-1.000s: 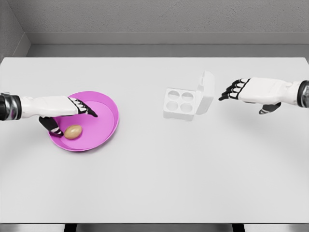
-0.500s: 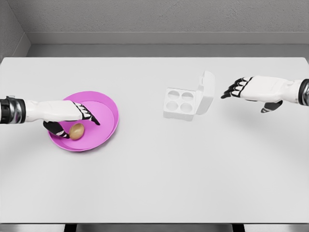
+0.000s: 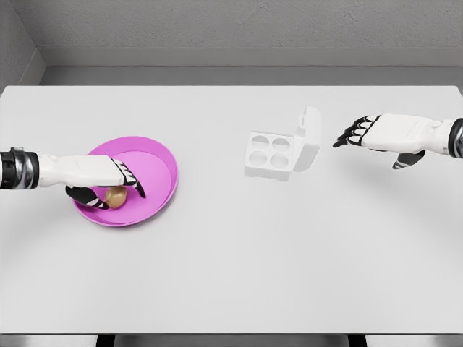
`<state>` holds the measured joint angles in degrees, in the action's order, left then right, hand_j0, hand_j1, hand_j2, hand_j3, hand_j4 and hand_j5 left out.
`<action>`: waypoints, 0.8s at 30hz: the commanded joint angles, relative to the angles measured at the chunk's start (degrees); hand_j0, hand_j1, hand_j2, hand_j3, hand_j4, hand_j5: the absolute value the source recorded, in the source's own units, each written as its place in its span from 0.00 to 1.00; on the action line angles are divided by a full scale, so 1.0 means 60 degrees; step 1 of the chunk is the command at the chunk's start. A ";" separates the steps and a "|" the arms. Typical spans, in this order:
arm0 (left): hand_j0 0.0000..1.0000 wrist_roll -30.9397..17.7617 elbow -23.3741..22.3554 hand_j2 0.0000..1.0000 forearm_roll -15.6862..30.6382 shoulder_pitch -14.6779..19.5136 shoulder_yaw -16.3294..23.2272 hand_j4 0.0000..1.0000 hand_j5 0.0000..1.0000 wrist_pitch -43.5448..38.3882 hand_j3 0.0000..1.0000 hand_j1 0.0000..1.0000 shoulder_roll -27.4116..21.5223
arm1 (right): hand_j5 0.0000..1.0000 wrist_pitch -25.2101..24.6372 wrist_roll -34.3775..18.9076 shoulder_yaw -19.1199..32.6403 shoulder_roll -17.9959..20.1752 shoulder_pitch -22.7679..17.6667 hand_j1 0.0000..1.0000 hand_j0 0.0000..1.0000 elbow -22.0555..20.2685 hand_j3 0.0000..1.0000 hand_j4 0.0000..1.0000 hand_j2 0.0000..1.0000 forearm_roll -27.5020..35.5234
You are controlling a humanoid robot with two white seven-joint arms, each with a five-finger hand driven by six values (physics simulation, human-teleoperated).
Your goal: Pack egg into the box and close the box lid
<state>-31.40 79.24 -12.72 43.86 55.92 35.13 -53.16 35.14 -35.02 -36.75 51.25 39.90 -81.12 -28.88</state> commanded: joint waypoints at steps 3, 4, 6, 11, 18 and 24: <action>0.69 0.0003 0.0007 0.69 0.0040 0.0000 -0.0004 0.69 0.69 -0.0021 0.69 0.69 -0.0002 | 1.00 -0.0023 0.0004 0.0016 0.0028 0.0015 1.00 1.00 0.0000 1.00 1.00 1.00 0.0038; 0.67 0.0003 0.0007 0.67 -0.0018 -0.0015 -0.0004 0.67 0.67 -0.0021 0.67 0.67 -0.0002 | 1.00 -0.0023 0.0004 0.0016 0.0028 0.0015 1.00 1.00 0.0000 1.00 1.00 1.00 0.0038; 0.65 0.0003 0.0021 0.65 -0.0019 -0.0015 0.0011 0.65 0.65 -0.0021 0.65 0.65 -0.0002 | 1.00 -0.0023 0.0004 0.0016 0.0028 0.0015 1.00 1.00 0.0000 1.00 1.00 1.00 0.0038; 0.55 0.0003 0.0080 0.55 -0.0063 -0.0015 0.0026 0.55 0.55 -0.0021 0.55 0.55 -0.0002 | 1.00 -0.0023 0.0004 0.0016 0.0043 0.0015 1.00 1.00 0.0000 1.00 1.00 1.00 0.0023; 0.43 -0.0129 0.0080 0.43 -0.0092 -0.0015 0.0011 0.43 0.43 -0.0021 0.43 0.43 0.0042 | 1.00 -0.0023 0.0004 0.0016 0.0043 0.0015 1.00 1.00 0.0000 1.00 1.00 1.00 0.0023; 0.39 -0.0129 0.0138 0.39 -0.0092 -0.0029 0.0011 0.39 0.39 -0.0021 0.39 0.39 0.0086 | 1.00 -0.0023 0.0004 0.0031 0.0043 0.0015 1.00 1.00 0.0000 1.00 1.00 1.00 0.0023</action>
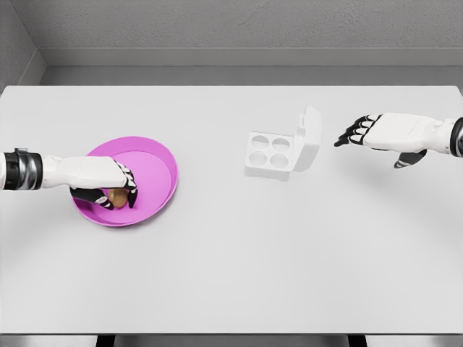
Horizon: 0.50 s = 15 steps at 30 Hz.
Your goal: Pack egg into the box and close the box lid
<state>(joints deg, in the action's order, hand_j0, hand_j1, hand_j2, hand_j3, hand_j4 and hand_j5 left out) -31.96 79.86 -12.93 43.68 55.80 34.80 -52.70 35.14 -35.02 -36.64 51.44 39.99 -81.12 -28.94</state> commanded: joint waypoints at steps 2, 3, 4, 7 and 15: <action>0.39 -0.0034 0.0049 0.39 -0.0057 0.0029 -0.0028 0.39 0.39 0.0033 0.39 0.39 0.0023 | 1.00 -0.0023 0.0004 0.0012 0.0011 0.0000 1.00 1.00 -0.0001 1.00 1.00 1.00 0.0033; 0.39 -0.0034 0.0093 0.39 -0.0042 0.0029 -0.0057 0.39 0.39 0.0033 0.39 0.39 0.0038 | 1.00 -0.0023 0.0004 0.0013 0.0011 0.0000 1.00 1.00 -0.0001 1.00 1.00 1.00 0.0048; 0.39 -0.0034 0.0181 0.39 -0.0042 0.0044 -0.0057 0.39 0.39 0.0033 0.39 0.39 0.0053 | 1.00 -0.0023 0.0004 0.0013 0.0025 0.0000 1.00 1.00 -0.0001 1.00 1.00 1.00 0.0034; 0.38 0.0039 0.0210 0.38 0.0031 0.0307 -0.0087 0.38 0.38 0.0033 0.38 0.38 0.0082 | 1.00 -0.0023 0.0004 0.0013 0.0025 0.0000 1.00 1.00 -0.0001 1.00 1.00 1.00 0.0048; 0.35 0.0054 0.0240 0.35 0.0016 0.0732 -0.0160 0.35 0.35 0.0033 0.35 0.35 0.0975 | 1.00 -0.0023 0.0004 0.0013 0.0011 0.0044 1.00 1.00 -0.0001 1.00 1.00 1.00 0.0048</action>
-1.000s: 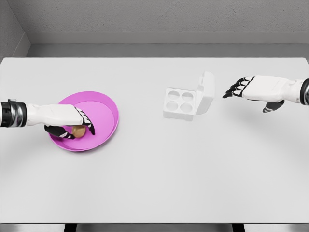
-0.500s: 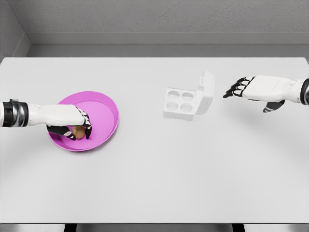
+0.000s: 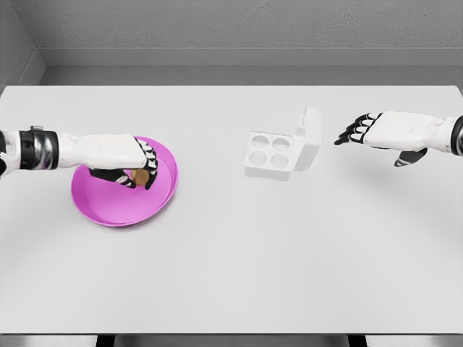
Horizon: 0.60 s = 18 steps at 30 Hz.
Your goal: Pack egg into the box and close the box lid
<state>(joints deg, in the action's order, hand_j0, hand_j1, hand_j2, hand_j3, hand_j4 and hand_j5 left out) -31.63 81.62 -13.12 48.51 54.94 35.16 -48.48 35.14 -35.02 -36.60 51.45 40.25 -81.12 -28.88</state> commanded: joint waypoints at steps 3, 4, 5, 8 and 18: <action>0.35 -0.0016 -0.0391 0.35 0.0019 0.0044 -0.0016 0.35 0.35 -0.0027 0.35 0.35 0.0580 | 1.00 -0.0023 0.0004 0.0006 0.0009 0.0000 1.00 1.00 -0.0001 1.00 1.00 1.00 0.0038; 0.35 -0.0046 -0.0391 0.35 0.0019 0.0044 -0.0031 0.35 0.35 -0.0027 0.35 0.35 0.0639 | 1.00 -0.0023 0.0004 0.0006 0.0009 0.0014 1.00 1.00 -0.0001 1.00 1.00 1.00 0.0038; 0.35 -0.0046 -0.0405 0.35 0.0019 0.0059 -0.0031 0.35 0.35 -0.0027 0.35 0.35 0.0756 | 1.00 -0.0023 0.0004 0.0006 0.0009 0.0014 1.00 1.00 -0.0001 1.00 1.00 1.00 0.0038; 0.35 -0.0060 -0.0420 0.35 0.0033 0.0161 -0.0016 0.35 0.35 -0.0027 0.35 0.35 0.0976 | 1.00 -0.0023 0.0004 0.0006 0.0009 0.0014 1.00 1.00 -0.0015 1.00 1.00 1.00 0.0038; 0.35 -0.0002 -0.1548 0.35 0.0077 0.0659 0.0013 0.35 0.35 -0.0027 0.35 0.35 0.2118 | 1.00 -0.0023 0.0004 0.0006 -0.0006 0.0014 1.00 1.00 -0.0015 1.00 1.00 1.00 0.0038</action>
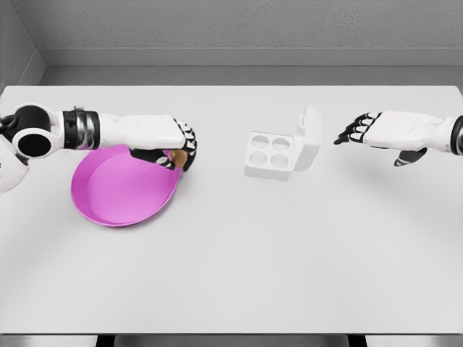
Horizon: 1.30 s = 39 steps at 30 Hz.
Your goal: Pack egg into the box and close the box lid
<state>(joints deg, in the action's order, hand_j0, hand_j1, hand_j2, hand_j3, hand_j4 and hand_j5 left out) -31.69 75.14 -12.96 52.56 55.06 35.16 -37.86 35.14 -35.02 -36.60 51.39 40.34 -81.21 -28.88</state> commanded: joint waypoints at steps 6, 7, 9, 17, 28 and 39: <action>0.35 0.0009 -0.1097 0.35 0.0007 0.0307 0.0037 0.35 0.35 -0.0027 0.35 0.35 0.1227 | 1.00 -0.0023 0.0004 0.0005 0.0004 0.0000 1.00 1.00 -0.0001 1.00 1.00 1.00 0.0037; 0.35 0.0009 -0.1127 0.35 0.0007 0.0395 0.0037 0.35 0.35 -0.0027 0.35 0.35 0.1359 | 1.00 -0.0023 0.0004 0.0005 0.0004 0.0000 1.00 1.00 -0.0001 1.00 1.00 1.00 0.0037; 0.35 0.0009 -0.1127 0.35 -0.0008 0.0498 0.0037 0.35 0.35 -0.0027 0.35 0.35 0.1696 | 1.00 -0.0023 0.0004 0.0005 0.0004 0.0000 1.00 1.00 -0.0001 1.00 1.00 1.00 0.0037; 0.35 -0.0035 -0.1932 0.35 -0.0359 0.0923 0.0198 0.35 0.35 -0.0027 0.35 0.35 0.3058 | 1.00 -0.0023 0.0004 0.0005 -0.0011 0.0000 1.00 1.00 -0.0001 1.00 1.00 1.00 0.0037; 0.35 0.0009 -0.4247 0.35 -0.0770 0.0996 0.0125 0.35 0.35 -0.0027 0.35 0.35 0.4758 | 1.00 -0.0023 0.0004 0.0005 0.0004 0.0000 1.00 1.00 -0.0001 1.00 1.00 1.00 0.0037; 0.35 0.0023 -0.4335 0.35 -0.0770 0.1011 0.0052 0.35 0.35 -0.0027 0.35 0.35 0.4890 | 1.00 -0.0023 0.0004 0.0005 0.0004 0.0000 1.00 1.00 -0.0001 1.00 1.00 1.00 0.0037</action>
<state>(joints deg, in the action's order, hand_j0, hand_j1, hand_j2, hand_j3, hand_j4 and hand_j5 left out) -31.59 49.20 -18.03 58.71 55.59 35.20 -8.59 35.14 -35.02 -36.59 51.35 40.34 -81.21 -28.88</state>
